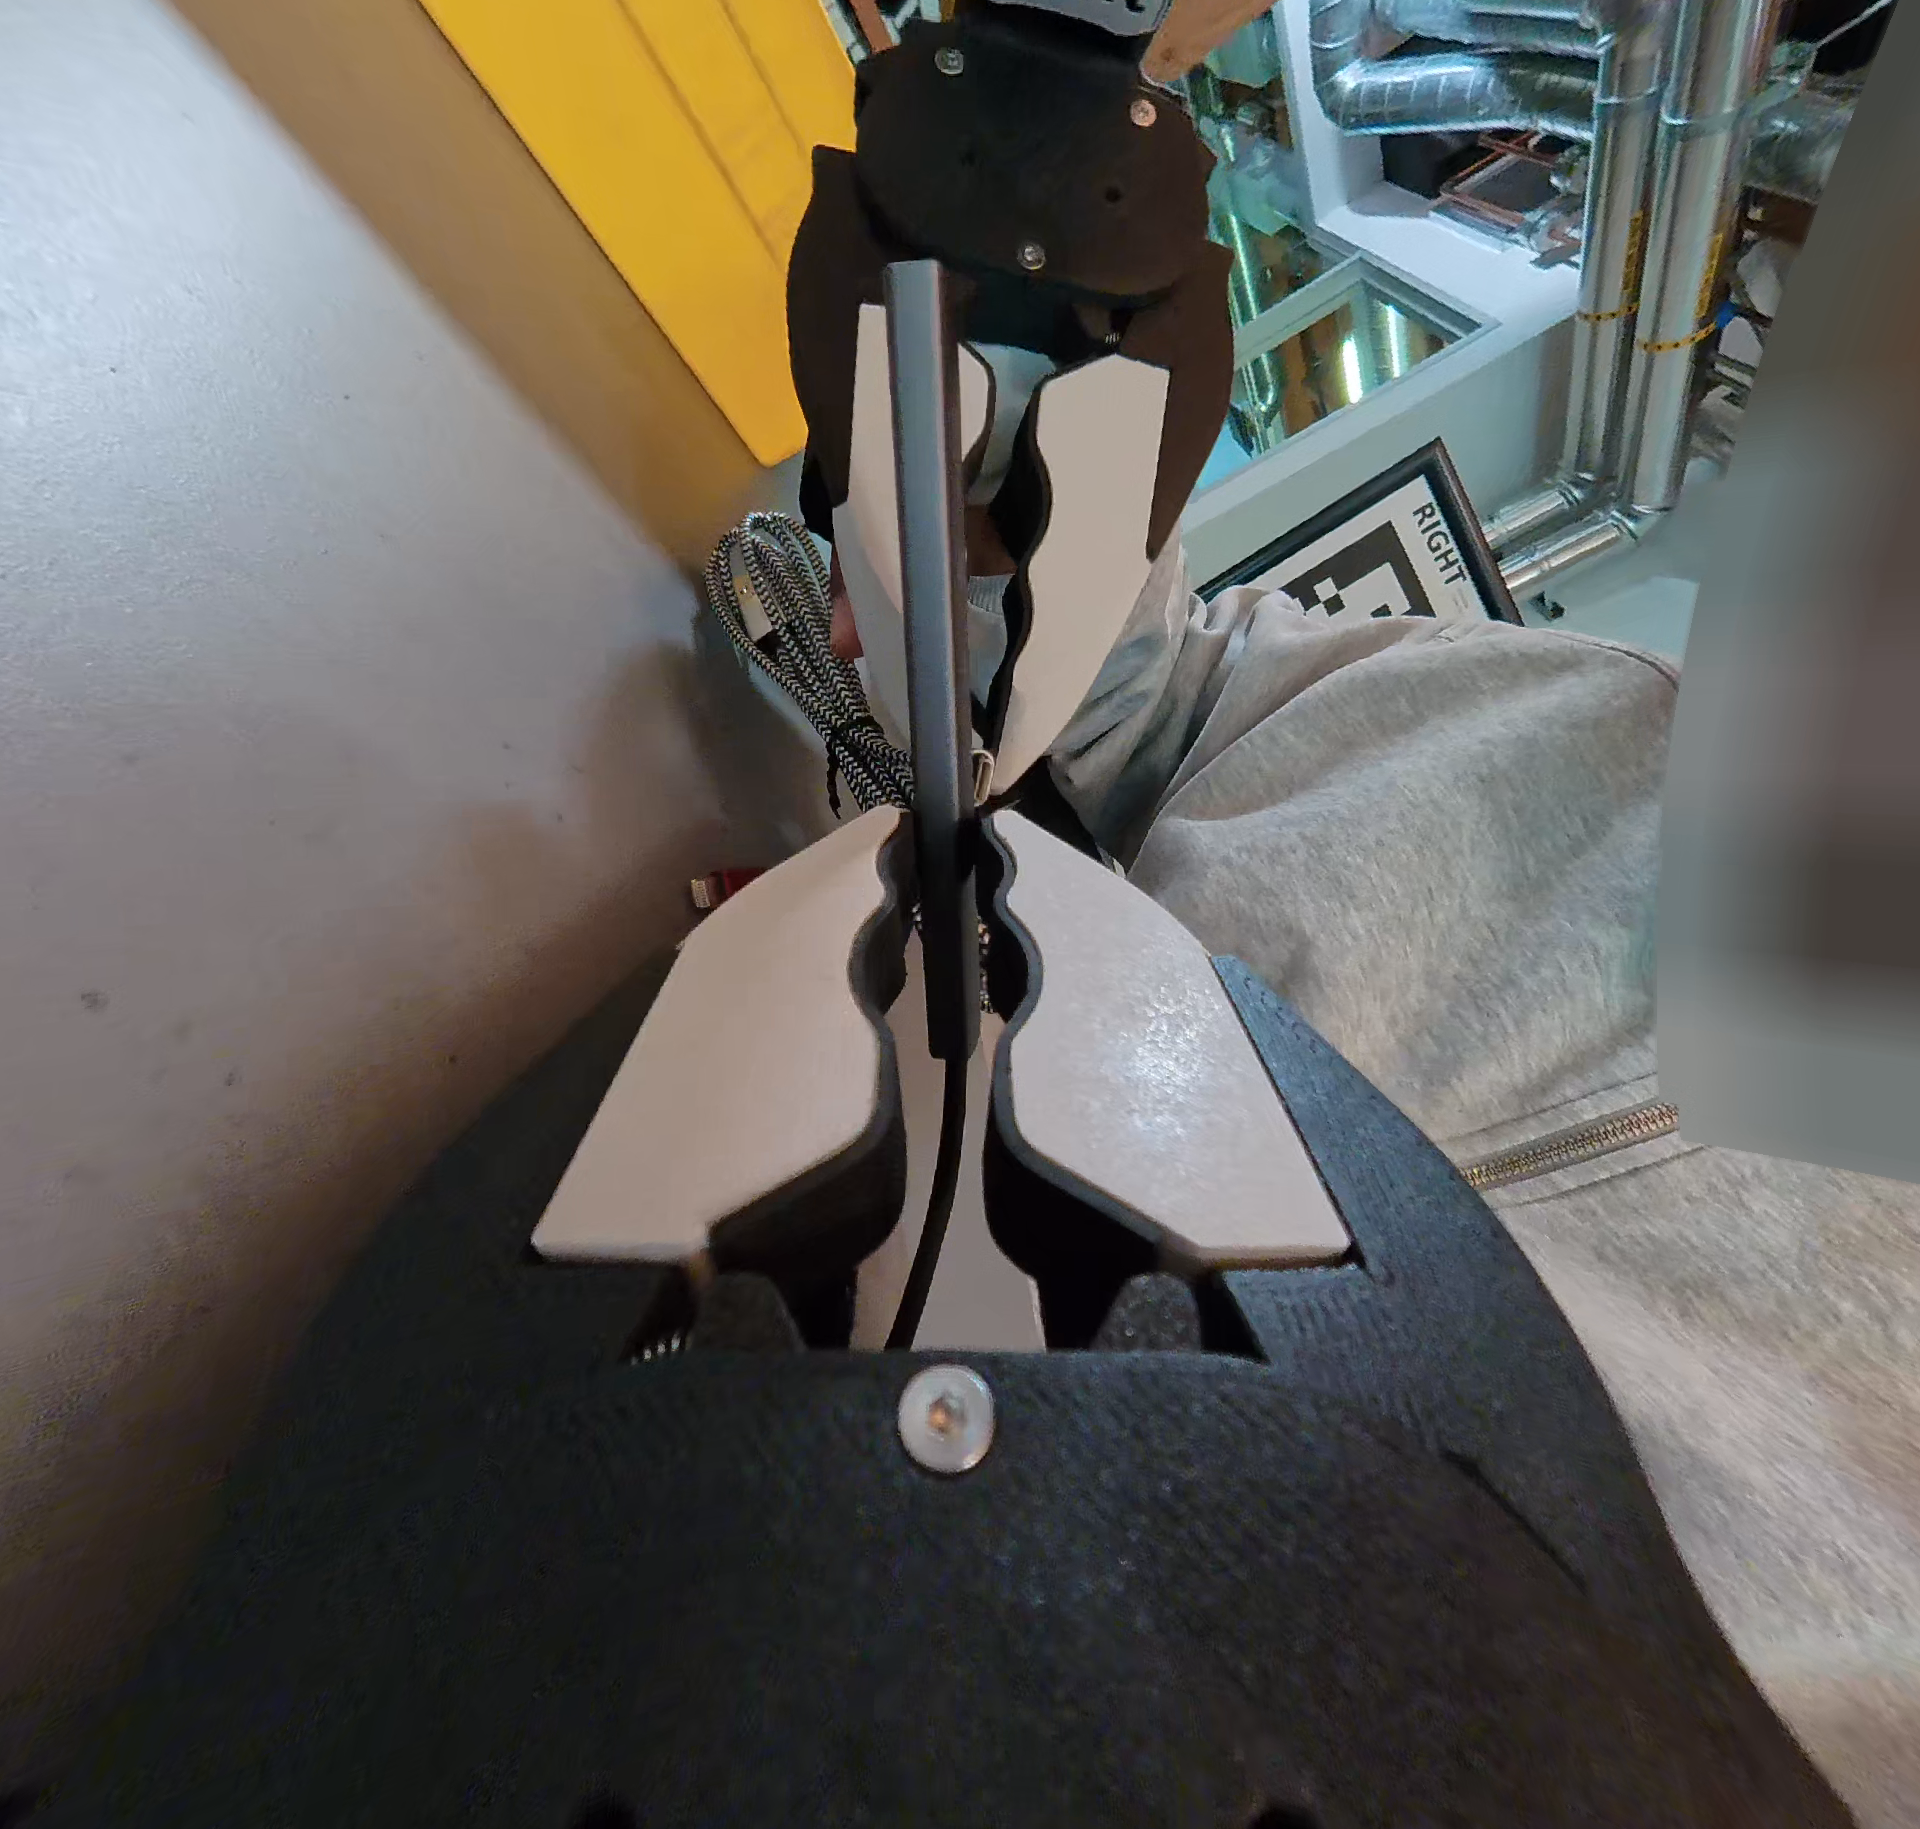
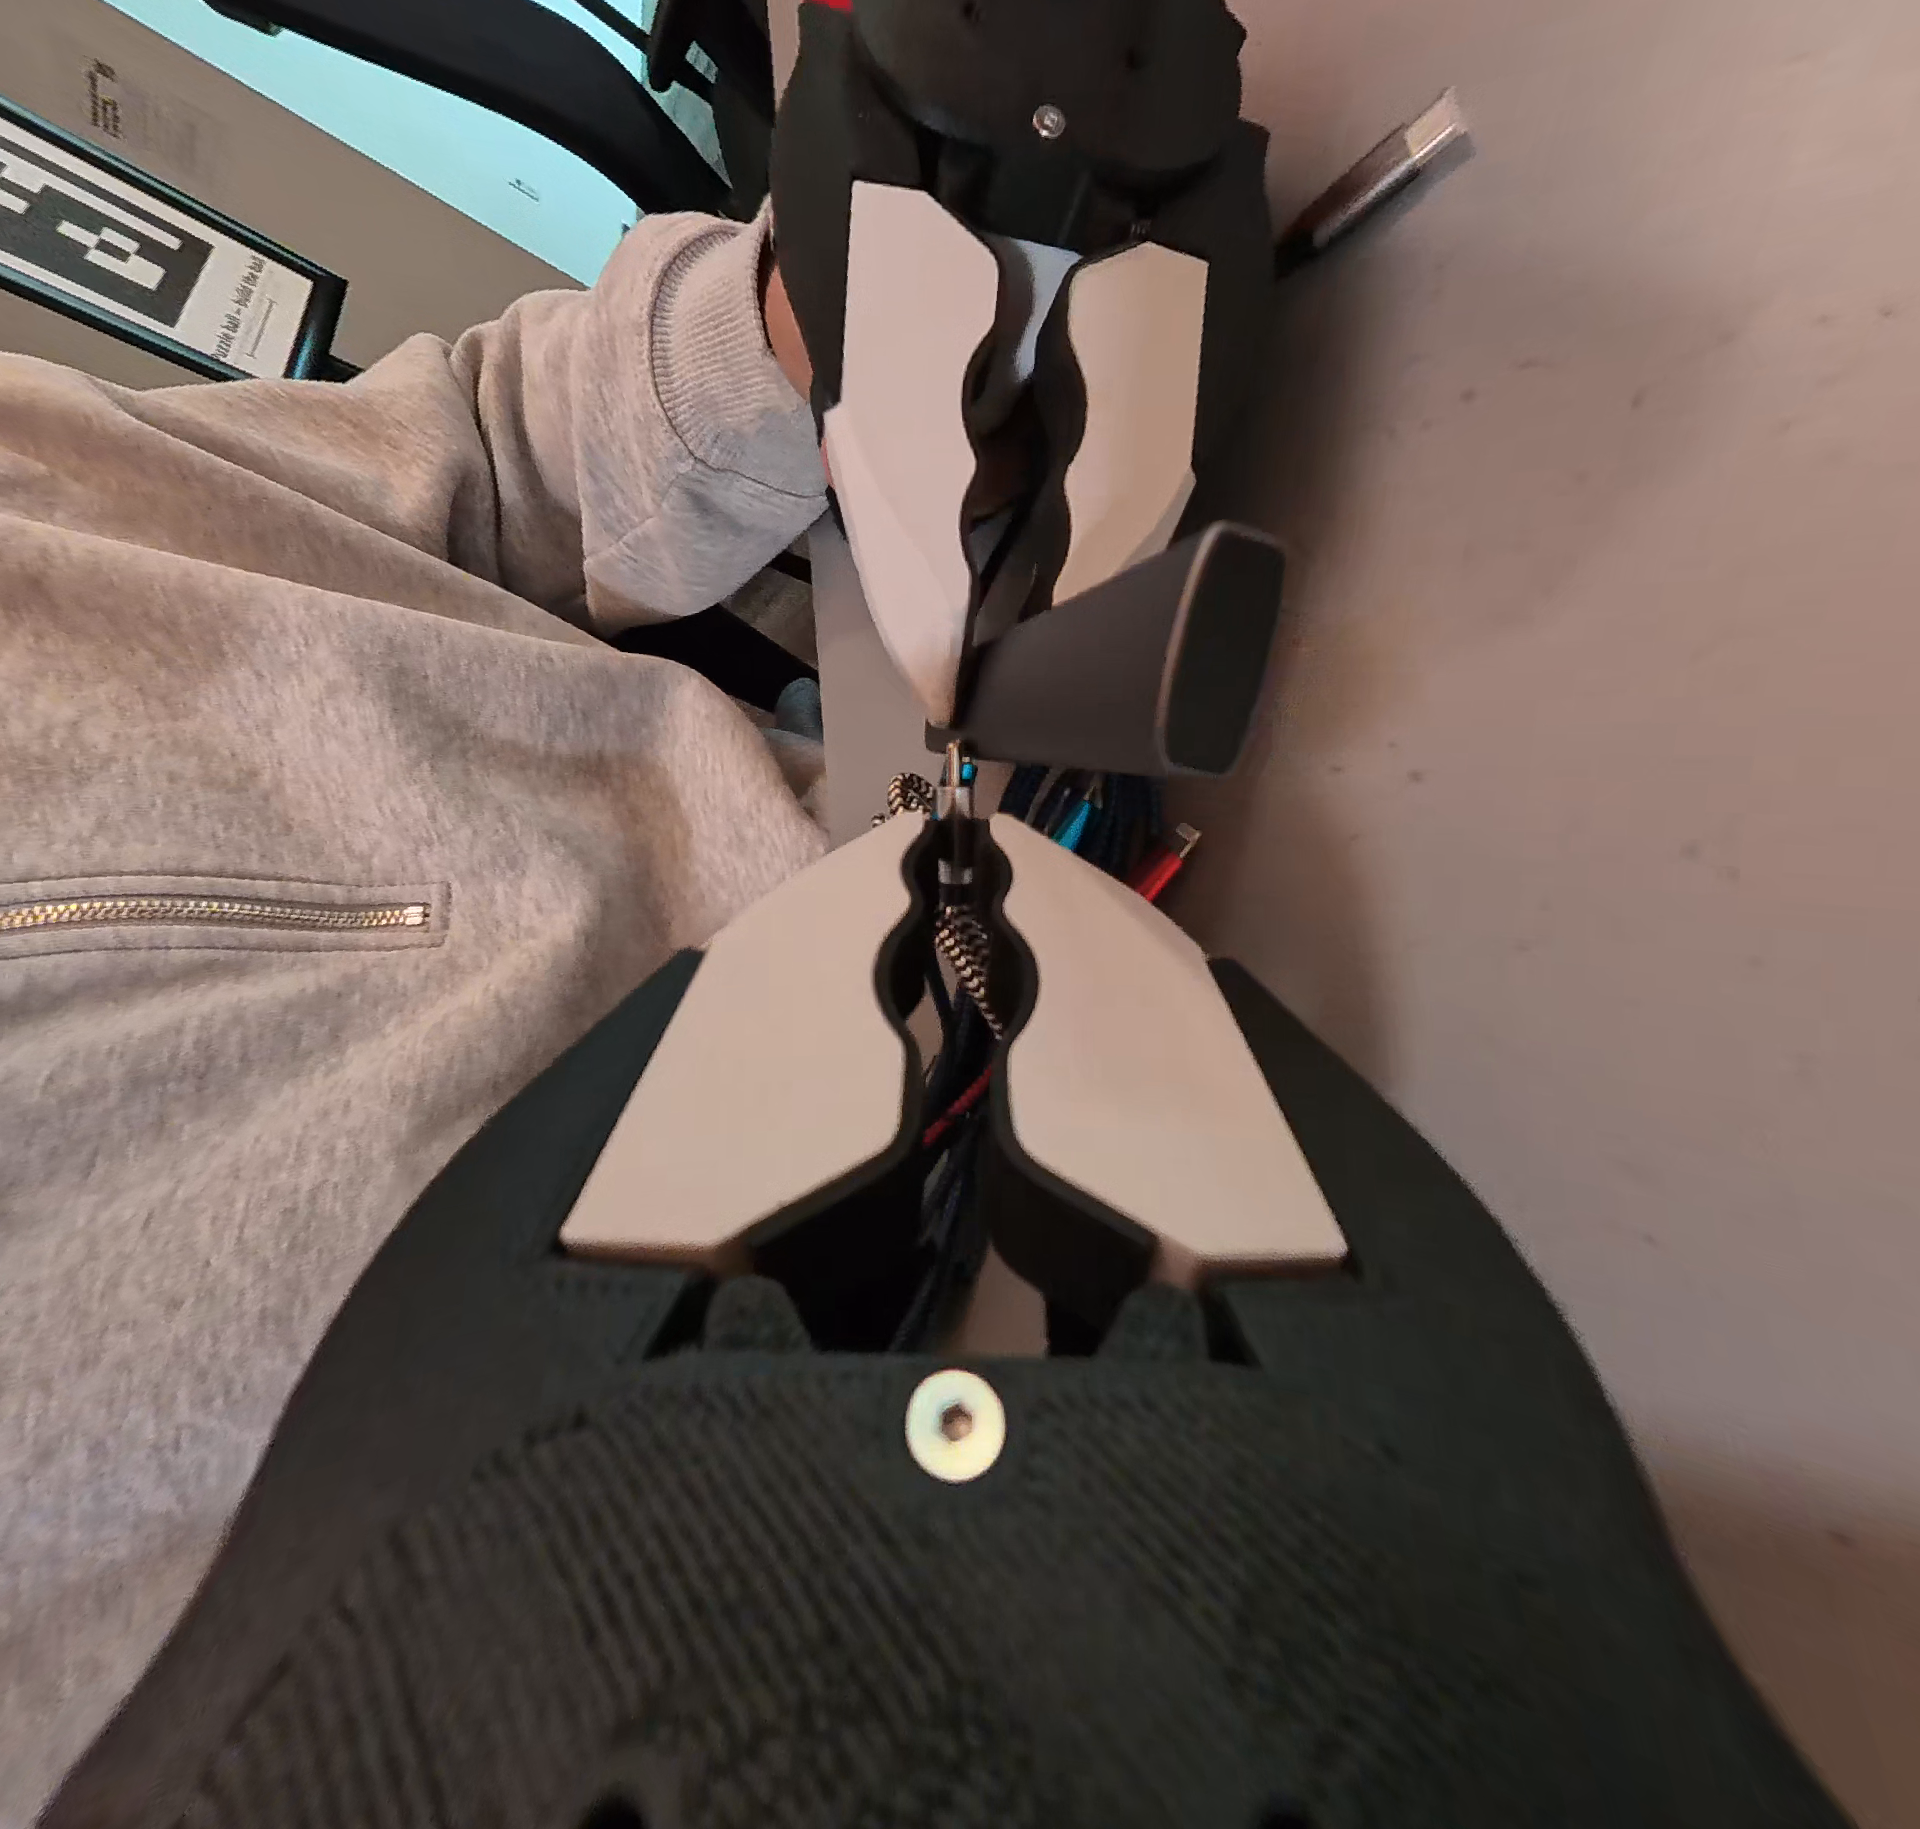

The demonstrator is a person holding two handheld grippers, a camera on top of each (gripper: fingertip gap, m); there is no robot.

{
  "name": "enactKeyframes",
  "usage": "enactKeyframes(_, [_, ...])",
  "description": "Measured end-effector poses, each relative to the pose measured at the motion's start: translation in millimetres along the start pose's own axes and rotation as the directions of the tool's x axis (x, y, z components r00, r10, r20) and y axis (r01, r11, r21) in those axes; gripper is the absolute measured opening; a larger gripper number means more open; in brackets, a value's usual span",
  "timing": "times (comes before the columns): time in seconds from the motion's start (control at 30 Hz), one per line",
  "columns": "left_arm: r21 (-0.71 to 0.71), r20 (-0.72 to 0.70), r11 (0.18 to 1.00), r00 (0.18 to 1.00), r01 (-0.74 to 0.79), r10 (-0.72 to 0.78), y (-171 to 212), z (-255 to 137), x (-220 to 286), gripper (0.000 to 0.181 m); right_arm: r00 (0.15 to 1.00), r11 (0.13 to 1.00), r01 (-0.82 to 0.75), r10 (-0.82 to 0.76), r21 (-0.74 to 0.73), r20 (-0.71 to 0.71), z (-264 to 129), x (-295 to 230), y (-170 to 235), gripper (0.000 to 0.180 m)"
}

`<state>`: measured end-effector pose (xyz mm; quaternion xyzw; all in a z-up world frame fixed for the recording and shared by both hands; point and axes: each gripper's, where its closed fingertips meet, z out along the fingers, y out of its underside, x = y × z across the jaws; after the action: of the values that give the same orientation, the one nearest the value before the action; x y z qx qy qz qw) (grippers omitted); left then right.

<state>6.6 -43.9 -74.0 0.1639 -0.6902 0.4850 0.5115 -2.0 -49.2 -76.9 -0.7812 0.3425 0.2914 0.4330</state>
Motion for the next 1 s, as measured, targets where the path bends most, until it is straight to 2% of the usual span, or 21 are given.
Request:
enactKeyframes(0.3, [-0.002, 0.001, 1.0, 1.0, -0.025, 0.025, 1, 0, 2, 0.009, 0.992, 0.996, -0.09, 0.089, 0.009, 0.094, 0, 2, 4, 0.006])
enactKeyframes(0.67, [-0.073, 0.042, 0.995, 0.996, -0.07, 0.073, 10, 7, 0, 0.01, 0.979, 0.992, -0.124, 0.127, -0.024, 0.162, 3, 1, 11, 0.006])
enactKeyframes(0.83, [-0.101, 0.043, 0.993, 0.997, -0.06, 0.064, 15, 8, -1, 0.01, 0.982, 0.994, -0.105, 0.11, -0.042, 0.151, 6, 2, 13, 0.006])
enactKeyframes(1.0, [-0.072, 0.049, 0.996, 0.998, -0.047, 0.051, 10, 6, -2, 0.01, 0.992, 0.996, -0.082, 0.078, 0.035, 0.101, 4, 6, 1, 0.006])
